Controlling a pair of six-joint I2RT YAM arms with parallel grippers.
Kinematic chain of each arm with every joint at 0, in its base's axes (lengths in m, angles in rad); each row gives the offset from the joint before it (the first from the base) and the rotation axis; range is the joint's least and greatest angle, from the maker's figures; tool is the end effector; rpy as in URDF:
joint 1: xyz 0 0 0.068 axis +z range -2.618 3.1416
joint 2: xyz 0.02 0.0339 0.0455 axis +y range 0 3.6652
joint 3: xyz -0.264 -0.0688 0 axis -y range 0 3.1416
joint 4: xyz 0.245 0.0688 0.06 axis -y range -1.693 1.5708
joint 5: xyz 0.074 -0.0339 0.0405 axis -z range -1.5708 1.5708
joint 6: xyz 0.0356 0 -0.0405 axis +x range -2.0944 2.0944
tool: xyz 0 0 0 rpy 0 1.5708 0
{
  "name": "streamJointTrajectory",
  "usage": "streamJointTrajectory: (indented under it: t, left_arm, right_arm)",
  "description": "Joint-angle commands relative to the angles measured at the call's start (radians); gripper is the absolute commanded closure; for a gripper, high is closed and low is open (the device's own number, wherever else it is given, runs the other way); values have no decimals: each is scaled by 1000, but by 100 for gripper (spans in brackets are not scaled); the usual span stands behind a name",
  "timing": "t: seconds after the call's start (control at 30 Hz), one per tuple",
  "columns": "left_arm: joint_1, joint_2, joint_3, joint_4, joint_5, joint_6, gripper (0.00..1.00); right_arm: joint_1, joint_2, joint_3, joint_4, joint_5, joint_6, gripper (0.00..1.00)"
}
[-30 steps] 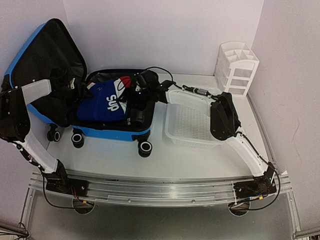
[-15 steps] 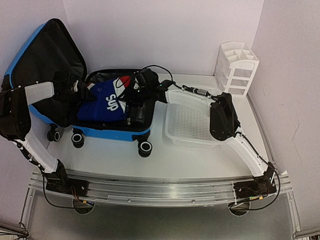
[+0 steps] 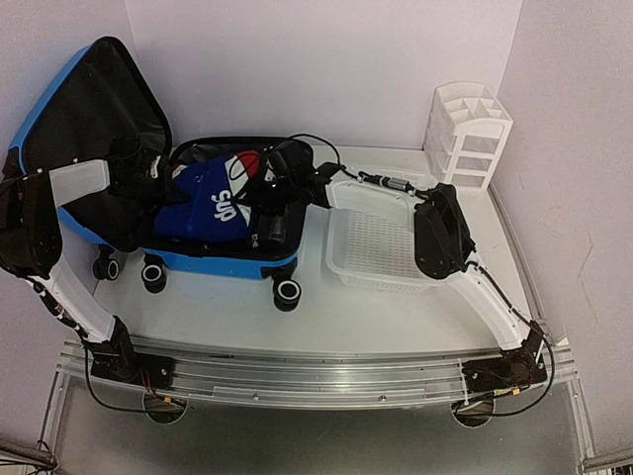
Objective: Open, take out, and arrange the luggage
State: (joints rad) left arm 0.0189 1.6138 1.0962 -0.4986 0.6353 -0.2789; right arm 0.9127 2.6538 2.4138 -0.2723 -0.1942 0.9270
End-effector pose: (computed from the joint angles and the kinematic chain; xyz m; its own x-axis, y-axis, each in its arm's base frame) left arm 0.3283 -0.0149 0.2209 -0.8989 -0.2386 -0.3674 0.0517 0.7749 -0.6300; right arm 0.3618 0.4792 0.1839 -0.8831 0.1408 -0.4475 -0.2879 0.5905 0.7539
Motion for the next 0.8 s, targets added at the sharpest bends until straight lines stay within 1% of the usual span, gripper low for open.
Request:
streamJointTrajectory:
  t: [0.0, 0.1, 0.2, 0.4, 0.63, 0.77]
  left_arm:
    - [-16, -8, 82, -30, 47, 11, 100]
    - [-16, -8, 108, -52, 52, 9, 100]
    - [-16, -11, 138, -76, 49, 13, 100]
    - [-16, -32, 195, -121, 54, 19, 100]
    - [-16, -50, 250, -142, 71, -20, 100]
    - [-16, -44, 296, -164, 67, -8, 100]
  right_arm:
    - [33, -94, 5, -101, 29, -37, 76]
    - [41, -106, 13, -103, 27, -47, 85]
    - [47, -110, 27, -107, 32, -51, 100]
    - [49, -134, 45, -110, 54, -74, 100]
    - [50, -170, 84, -106, 86, -140, 100]
    - [48, -186, 81, -102, 105, -159, 100]
